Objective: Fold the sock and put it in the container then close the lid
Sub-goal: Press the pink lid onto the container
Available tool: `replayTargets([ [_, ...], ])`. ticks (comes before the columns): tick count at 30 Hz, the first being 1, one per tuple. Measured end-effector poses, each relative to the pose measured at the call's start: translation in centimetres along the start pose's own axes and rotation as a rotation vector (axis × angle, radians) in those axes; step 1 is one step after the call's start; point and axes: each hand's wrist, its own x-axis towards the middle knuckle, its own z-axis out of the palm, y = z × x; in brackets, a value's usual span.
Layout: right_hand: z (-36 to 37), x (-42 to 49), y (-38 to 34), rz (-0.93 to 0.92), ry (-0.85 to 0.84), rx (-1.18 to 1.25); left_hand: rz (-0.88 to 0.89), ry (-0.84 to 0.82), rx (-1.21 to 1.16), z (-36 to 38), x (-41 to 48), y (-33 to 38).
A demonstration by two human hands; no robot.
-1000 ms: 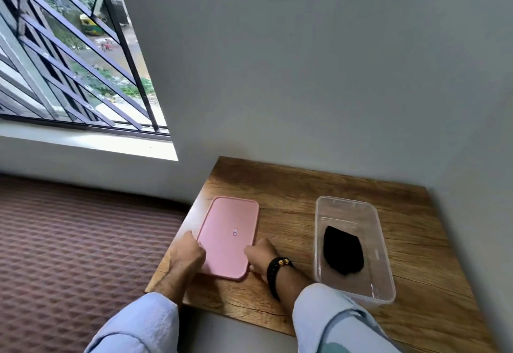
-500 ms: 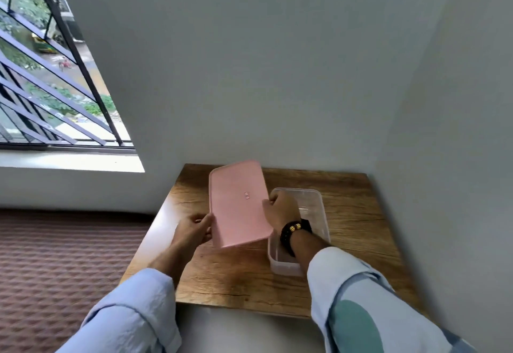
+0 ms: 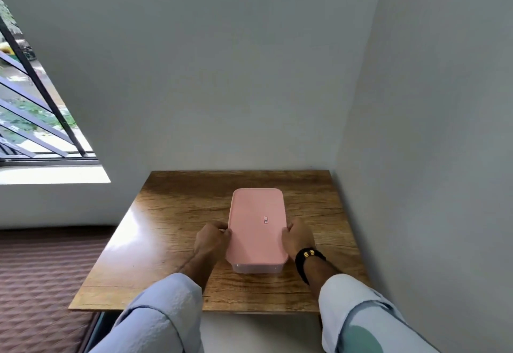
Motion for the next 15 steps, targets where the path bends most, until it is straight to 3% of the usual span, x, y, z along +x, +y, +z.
replayTargets([
  [9, 1.4, 2.1, -0.5, -0.010, -0.029, 0.016, -0.074, -0.069, -0.024, 0.4, 1.3, 0.8],
  [15, 1.5, 5.9, -2.3, -0.043, -0.001, 0.009, 0.112, -0.072, 0.032, 1.2, 4.0, 2.3],
])
